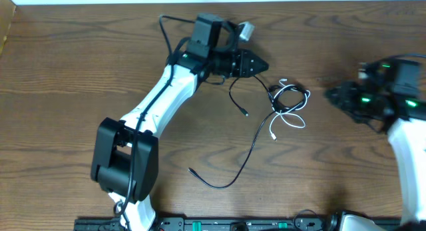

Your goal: Untangle cables

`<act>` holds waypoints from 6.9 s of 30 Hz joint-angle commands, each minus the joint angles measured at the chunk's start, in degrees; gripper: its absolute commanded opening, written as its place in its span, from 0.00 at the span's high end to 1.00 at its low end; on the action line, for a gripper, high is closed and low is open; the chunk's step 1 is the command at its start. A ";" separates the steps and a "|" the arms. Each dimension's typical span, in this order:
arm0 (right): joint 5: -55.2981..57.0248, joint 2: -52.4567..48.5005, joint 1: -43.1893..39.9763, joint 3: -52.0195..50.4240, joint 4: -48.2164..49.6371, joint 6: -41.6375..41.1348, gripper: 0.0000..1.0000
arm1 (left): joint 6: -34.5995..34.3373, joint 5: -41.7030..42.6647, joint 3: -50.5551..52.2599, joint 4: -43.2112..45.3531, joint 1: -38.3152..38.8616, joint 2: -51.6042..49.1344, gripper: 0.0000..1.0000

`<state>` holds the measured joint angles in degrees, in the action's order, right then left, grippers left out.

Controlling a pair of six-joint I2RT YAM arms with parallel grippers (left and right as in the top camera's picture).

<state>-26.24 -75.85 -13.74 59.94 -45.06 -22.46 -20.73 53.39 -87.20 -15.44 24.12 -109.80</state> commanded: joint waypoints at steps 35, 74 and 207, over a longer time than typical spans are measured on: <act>0.20 1.60 -6.36 0.81 -5.51 6.91 0.53 | 30.42 -41.38 -20.33 -20.74 18.23 -20.17 0.68; -3.89 1.60 -1.16 0.68 -4.46 14.40 0.49 | 25.40 -23.56 -19.71 -29.53 11.43 -21.62 0.93; -1.18 -15.02 15.23 -0.02 11.47 0.81 0.57 | 16.26 -25.70 -21.90 -37.05 5.64 -10.73 0.86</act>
<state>-17.34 -91.05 1.91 59.83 -34.74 -28.36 -3.44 37.41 -109.30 -52.29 30.24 -119.42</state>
